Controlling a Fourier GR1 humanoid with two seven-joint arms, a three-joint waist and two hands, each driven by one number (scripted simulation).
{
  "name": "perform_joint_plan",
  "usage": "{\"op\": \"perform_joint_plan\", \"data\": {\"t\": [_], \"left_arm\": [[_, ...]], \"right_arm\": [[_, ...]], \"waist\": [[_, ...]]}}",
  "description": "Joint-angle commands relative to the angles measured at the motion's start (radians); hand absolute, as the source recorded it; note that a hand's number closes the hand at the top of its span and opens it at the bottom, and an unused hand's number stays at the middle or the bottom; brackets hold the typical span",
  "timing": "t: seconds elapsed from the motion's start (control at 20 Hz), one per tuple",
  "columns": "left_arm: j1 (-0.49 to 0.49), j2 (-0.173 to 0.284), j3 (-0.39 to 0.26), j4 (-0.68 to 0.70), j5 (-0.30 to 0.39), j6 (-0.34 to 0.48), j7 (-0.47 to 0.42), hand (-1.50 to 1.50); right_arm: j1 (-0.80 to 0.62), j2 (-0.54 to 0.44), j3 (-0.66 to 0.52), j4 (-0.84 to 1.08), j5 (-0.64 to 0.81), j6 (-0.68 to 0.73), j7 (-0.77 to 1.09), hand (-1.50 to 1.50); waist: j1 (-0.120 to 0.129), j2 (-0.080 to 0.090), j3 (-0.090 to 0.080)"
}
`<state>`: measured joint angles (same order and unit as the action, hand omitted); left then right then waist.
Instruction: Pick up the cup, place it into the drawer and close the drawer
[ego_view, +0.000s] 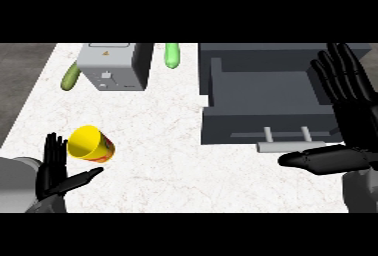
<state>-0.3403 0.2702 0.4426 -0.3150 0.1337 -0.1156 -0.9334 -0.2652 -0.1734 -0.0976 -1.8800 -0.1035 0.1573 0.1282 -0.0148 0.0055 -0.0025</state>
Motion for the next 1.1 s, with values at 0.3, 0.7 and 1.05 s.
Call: {"op": "perform_joint_plan", "data": {"t": [0.3,0.7,1.05], "left_arm": [[-0.118,0.025,0.009,0.153,-0.01,-0.006,-0.074,-1.5],[-0.129,0.015,-0.001,0.167,-0.02,-0.067,-0.101,-1.5],[-0.13,-0.012,-0.024,0.115,-0.036,-0.115,-0.175,1.5]], "right_arm": [[-0.03,-0.002,0.0,0.01,0.014,-0.002,-0.005,-1.5],[-0.04,-0.023,-0.031,0.009,-0.019,0.016,0.013,-1.5],[-0.021,-0.069,-0.077,0.053,-0.042,0.063,-0.019,-1.5]], "waist": [[-0.006,0.003,-0.001],[-0.013,0.006,-0.002],[-0.01,0.006,-0.001]]}}
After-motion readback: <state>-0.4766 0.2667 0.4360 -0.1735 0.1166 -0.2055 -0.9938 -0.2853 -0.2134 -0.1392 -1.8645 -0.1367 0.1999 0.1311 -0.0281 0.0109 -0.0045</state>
